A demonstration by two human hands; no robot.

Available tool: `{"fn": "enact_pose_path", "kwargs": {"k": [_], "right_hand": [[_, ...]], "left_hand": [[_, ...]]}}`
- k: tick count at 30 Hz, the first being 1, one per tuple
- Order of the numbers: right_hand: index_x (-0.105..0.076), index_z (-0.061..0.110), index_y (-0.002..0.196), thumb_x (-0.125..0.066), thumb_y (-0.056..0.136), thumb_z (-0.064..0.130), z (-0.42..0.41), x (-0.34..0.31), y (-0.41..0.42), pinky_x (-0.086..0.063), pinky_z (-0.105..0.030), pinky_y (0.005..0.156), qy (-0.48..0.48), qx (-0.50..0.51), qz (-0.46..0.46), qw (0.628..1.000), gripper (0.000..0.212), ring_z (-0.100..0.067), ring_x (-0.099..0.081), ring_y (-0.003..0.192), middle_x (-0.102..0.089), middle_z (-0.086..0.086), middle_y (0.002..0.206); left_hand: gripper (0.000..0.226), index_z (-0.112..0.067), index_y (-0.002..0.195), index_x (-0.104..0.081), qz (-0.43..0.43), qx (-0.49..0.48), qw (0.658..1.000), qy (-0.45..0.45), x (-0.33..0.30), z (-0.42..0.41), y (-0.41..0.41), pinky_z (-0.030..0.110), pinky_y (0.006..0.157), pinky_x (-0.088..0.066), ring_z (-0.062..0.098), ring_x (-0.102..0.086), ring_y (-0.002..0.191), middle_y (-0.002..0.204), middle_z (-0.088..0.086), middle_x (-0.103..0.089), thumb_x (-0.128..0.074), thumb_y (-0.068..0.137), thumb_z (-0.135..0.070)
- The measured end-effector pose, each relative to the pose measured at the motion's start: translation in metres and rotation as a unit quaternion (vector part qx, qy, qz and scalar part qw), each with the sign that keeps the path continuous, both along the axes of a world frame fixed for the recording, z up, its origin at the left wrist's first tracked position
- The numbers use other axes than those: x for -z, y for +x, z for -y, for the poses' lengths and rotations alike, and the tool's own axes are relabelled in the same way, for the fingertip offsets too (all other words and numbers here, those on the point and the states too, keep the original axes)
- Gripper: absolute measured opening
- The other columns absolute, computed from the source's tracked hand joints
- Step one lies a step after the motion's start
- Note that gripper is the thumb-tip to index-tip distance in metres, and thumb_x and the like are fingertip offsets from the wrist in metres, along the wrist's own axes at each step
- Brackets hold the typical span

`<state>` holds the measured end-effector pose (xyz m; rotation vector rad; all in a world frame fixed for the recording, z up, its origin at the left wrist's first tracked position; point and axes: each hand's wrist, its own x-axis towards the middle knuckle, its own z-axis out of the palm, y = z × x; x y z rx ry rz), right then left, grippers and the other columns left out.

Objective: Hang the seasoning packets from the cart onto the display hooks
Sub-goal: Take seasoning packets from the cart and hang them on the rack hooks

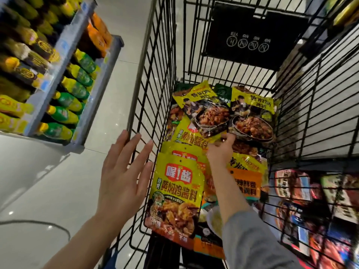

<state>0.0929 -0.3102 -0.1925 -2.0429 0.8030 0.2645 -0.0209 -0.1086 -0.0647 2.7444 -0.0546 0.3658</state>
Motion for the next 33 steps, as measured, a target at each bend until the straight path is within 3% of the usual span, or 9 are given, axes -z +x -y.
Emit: {"fn": "enact_pose_path", "kwargs": {"k": [4, 8, 11, 17, 19, 21, 24, 28, 33], "right_hand": [[-0.042, 0.02, 0.114, -0.057, 0.089, 0.004, 0.026, -0.052, -0.028, -0.034, -0.019, 0.047, -0.046, -0.01, 0.08, 0.996, 0.034, -0.01, -0.055, 0.062, -0.054, 0.011, 0.074], [-0.039, 0.024, 0.106, -0.056, 0.089, 0.003, 0.048, -0.097, -0.07, -0.041, -0.016, 0.058, -0.047, -0.042, 0.188, 0.98, 0.032, -0.007, -0.056, 0.069, -0.054, 0.011, 0.08], [-0.037, 0.033, 0.105, -0.058, 0.089, 0.004, 0.053, -0.13, -0.091, -0.048, -0.033, 0.064, -0.023, -0.057, 0.239, 0.969, 0.04, -0.016, -0.057, 0.072, -0.054, 0.006, 0.084], [-0.036, 0.056, 0.103, -0.061, 0.086, -0.002, 0.039, -0.189, -0.129, -0.05, -0.018, 0.069, 0.042, -0.109, 0.297, 0.948, 0.066, -0.007, -0.059, 0.078, -0.055, 0.017, 0.087], [-0.035, 0.058, 0.104, -0.062, 0.085, -0.004, 0.031, -0.202, -0.138, -0.05, -0.014, 0.067, 0.059, -0.122, 0.312, 0.94, 0.07, -0.004, -0.061, 0.078, -0.056, 0.022, 0.088], [-0.037, 0.055, 0.105, -0.062, 0.084, -0.005, 0.026, -0.208, -0.145, -0.05, -0.014, 0.065, 0.088, -0.118, 0.313, 0.938, 0.069, -0.005, -0.061, 0.078, -0.057, 0.014, 0.088], [-0.037, 0.041, 0.111, -0.061, 0.086, -0.002, 0.024, -0.197, -0.149, -0.049, -0.017, 0.061, 0.096, -0.122, 0.263, 0.952, 0.055, -0.007, -0.059, 0.074, -0.054, 0.005, 0.086], [-0.033, 0.034, 0.126, -0.058, 0.09, 0.007, 0.025, -0.141, -0.14, -0.048, -0.028, 0.062, 0.042, -0.203, 0.061, 0.976, 0.052, -0.007, -0.056, 0.068, -0.054, 0.007, 0.088], [-0.035, 0.023, 0.136, -0.056, 0.093, 0.019, 0.045, -0.083, -0.119, -0.048, -0.034, 0.083, -0.044, -0.295, -0.146, 0.943, 0.048, -0.021, -0.055, 0.105, -0.05, -0.001, 0.126]], "left_hand": [[0.036, -0.008, 0.123, -0.064, 0.003, 0.003, 1.0, -0.013, -0.001, 0.002, 0.002, 0.048, 0.109, -0.034, 0.03, -0.029, 0.141, 0.137, 0.013, -0.052, -0.049, 0.095, -0.025], [0.036, -0.008, 0.116, -0.068, -0.003, 0.0, 1.0, -0.026, 0.0, 0.003, 0.002, 0.037, 0.112, -0.03, 0.029, -0.029, 0.141, 0.134, 0.013, -0.055, -0.048, 0.094, -0.028], [0.036, -0.007, 0.115, -0.069, 0.008, 0.004, 0.999, -0.038, 0.002, 0.003, 0.003, 0.029, 0.113, -0.025, 0.029, -0.03, 0.14, 0.131, 0.014, -0.058, -0.05, 0.093, -0.028], [0.039, -0.004, 0.115, -0.068, 0.007, 0.007, 0.999, -0.052, 0.002, 0.002, 0.003, 0.033, 0.112, -0.026, 0.028, -0.026, 0.14, 0.129, 0.014, -0.059, -0.047, 0.093, -0.029], [0.043, -0.005, 0.12, -0.065, -0.007, 0.004, 0.999, -0.052, -0.001, 0.003, 0.004, 0.035, 0.112, -0.025, 0.026, -0.024, 0.141, 0.131, 0.014, -0.058, -0.043, 0.094, -0.031], [0.048, -0.005, 0.129, -0.058, -0.019, 0.003, 0.998, -0.057, -0.005, 0.003, 0.004, 0.031, 0.114, -0.017, 0.024, -0.02, 0.142, 0.134, 0.014, -0.055, -0.039, 0.095, -0.033], [0.051, -0.006, 0.138, -0.047, -0.023, 0.004, 0.997, -0.071, -0.009, 0.003, 0.004, 0.028, 0.116, -0.012, 0.024, -0.018, 0.143, 0.138, 0.014, -0.052, -0.034, 0.098, -0.034], [0.049, -0.007, 0.137, -0.05, -0.014, 0.008, 0.998, -0.059, -0.004, 0.0, 0.003, 0.028, 0.118, -0.012, 0.026, -0.019, 0.143, 0.139, 0.014, -0.051, -0.036, 0.098, -0.034], [0.04, -0.005, 0.124, -0.063, 0.011, 0.033, 0.999, 0.006, 0.004, -0.003, 0.002, 0.054, 0.108, -0.034, 0.035, -0.027, 0.141, 0.134, 0.018, -0.055, -0.049, 0.094, -0.029]]}}
